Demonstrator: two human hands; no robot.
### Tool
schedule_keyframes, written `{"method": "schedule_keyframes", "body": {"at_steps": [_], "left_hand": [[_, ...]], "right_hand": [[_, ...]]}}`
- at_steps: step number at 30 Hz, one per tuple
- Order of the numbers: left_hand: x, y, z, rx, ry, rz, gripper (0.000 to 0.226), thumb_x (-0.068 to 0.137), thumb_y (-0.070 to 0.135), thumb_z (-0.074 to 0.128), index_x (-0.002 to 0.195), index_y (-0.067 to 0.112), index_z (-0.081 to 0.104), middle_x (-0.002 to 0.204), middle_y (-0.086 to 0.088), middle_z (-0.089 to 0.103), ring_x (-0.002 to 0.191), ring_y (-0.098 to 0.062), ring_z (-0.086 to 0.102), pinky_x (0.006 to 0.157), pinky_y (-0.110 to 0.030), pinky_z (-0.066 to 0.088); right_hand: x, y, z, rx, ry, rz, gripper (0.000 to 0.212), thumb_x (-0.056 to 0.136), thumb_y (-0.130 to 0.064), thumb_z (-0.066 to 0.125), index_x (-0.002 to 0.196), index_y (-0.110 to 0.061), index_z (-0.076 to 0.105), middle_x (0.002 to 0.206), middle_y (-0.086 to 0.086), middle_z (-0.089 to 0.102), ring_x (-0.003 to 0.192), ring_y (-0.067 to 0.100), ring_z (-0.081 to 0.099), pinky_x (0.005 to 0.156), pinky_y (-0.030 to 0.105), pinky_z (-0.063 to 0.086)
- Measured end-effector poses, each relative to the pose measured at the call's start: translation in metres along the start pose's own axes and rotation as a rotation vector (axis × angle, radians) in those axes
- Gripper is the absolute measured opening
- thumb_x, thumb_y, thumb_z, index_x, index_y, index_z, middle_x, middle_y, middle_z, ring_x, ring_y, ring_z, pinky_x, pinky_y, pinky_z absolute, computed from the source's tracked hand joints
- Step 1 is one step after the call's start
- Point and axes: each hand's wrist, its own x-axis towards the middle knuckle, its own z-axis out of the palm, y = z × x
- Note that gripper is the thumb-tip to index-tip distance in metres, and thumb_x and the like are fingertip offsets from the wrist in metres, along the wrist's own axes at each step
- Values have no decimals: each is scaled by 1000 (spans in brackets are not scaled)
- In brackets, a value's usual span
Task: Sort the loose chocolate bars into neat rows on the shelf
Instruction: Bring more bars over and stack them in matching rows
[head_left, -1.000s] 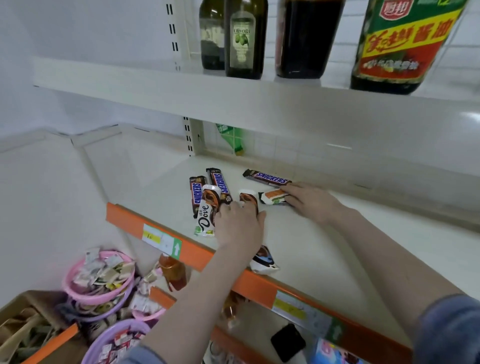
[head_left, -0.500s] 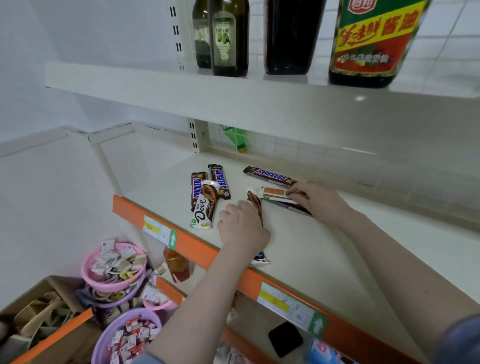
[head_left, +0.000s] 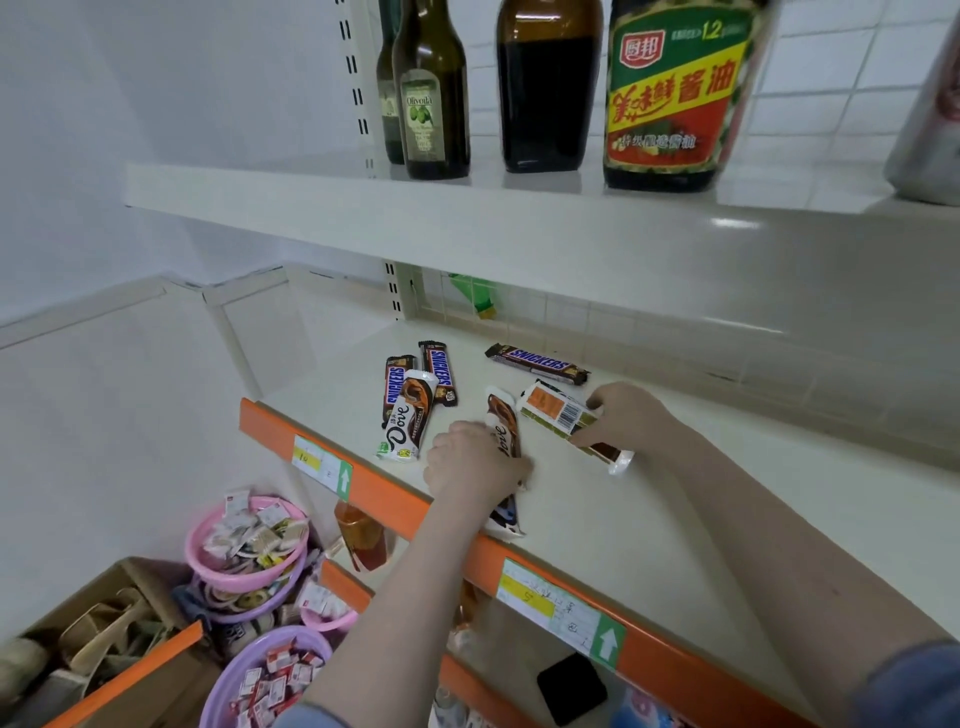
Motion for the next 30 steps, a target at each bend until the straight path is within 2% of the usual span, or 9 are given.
{"method": "schedule_keyframes", "body": {"at_steps": [2, 4, 6, 9, 14, 18, 24, 27, 30], "left_hand": [[0, -2, 0, -100, -33, 10, 45, 72, 39, 67, 98, 7, 48, 102, -9, 59, 99, -27, 58, 76, -31, 48], [-1, -2, 0, -171, -55, 13, 34, 74, 31, 65, 90, 11, 43, 85, -3, 54, 89, -25, 58, 65, -28, 44], [-3, -1, -1, -203, -54, 10, 30, 76, 27, 63, 90, 11, 41, 77, 1, 48, 82, -24, 53, 59, -27, 38], [-4, 2, -8, -366, -115, -25, 31, 75, 18, 62, 96, 8, 42, 79, -2, 52, 80, -22, 55, 57, -29, 40], [-13, 10, -10, -857, -418, -109, 46, 66, -11, 61, 109, -9, 45, 74, -23, 61, 53, -27, 58, 51, -30, 50], [-17, 14, -5, -937, -402, -118, 40, 71, -13, 60, 108, -4, 47, 99, -26, 56, 62, -27, 58, 50, -29, 50], [-27, 10, -7, -1101, -330, -176, 15, 80, -2, 61, 91, 3, 53, 67, -12, 53, 54, -22, 52, 41, -21, 46], [-30, 7, -7, -1215, -325, -232, 21, 81, 10, 63, 98, 7, 53, 70, -8, 53, 55, -19, 51, 48, -25, 43], [-39, 3, -11, -1310, -331, -259, 9, 78, 10, 63, 79, 11, 54, 66, -5, 52, 53, -18, 49, 52, -26, 40]], "right_hand": [[-8, -3, -2, 32, -41, 42, 31, 64, -31, 72, 71, -4, 58, 65, 10, 55, 61, 22, 53, 53, 26, 36], [-17, -4, -2, 76, -59, 65, 31, 62, -29, 73, 59, -10, 48, 54, 3, 42, 51, 18, 39, 48, 24, 25], [-24, -1, -1, 103, -29, 75, 26, 62, -27, 73, 68, -7, 57, 61, 8, 50, 57, 18, 41, 49, 25, 26], [-33, 3, 0, 162, 8, 93, 47, 64, -27, 74, 99, 0, 60, 93, 16, 65, 69, 18, 48, 51, 25, 31], [-42, 12, -5, 281, -77, 159, 25, 67, -23, 72, 78, -2, 67, 63, 6, 56, 53, 13, 50, 47, 22, 33], [-49, 11, -3, 343, -66, 159, 23, 67, -21, 74, 64, -6, 56, 61, 5, 53, 54, 15, 50, 47, 22, 33], [-51, -1, 3, 303, -25, 207, 31, 63, -22, 76, 59, -13, 46, 61, 1, 50, 61, 19, 52, 47, 23, 33], [-51, 0, 1, 390, -57, 229, 29, 61, -18, 77, 62, -11, 49, 63, 3, 53, 58, 17, 53, 49, 22, 37], [-54, 0, 5, 411, -70, 232, 24, 63, -17, 74, 68, -8, 52, 68, 5, 55, 62, 19, 56, 51, 23, 40]]}}
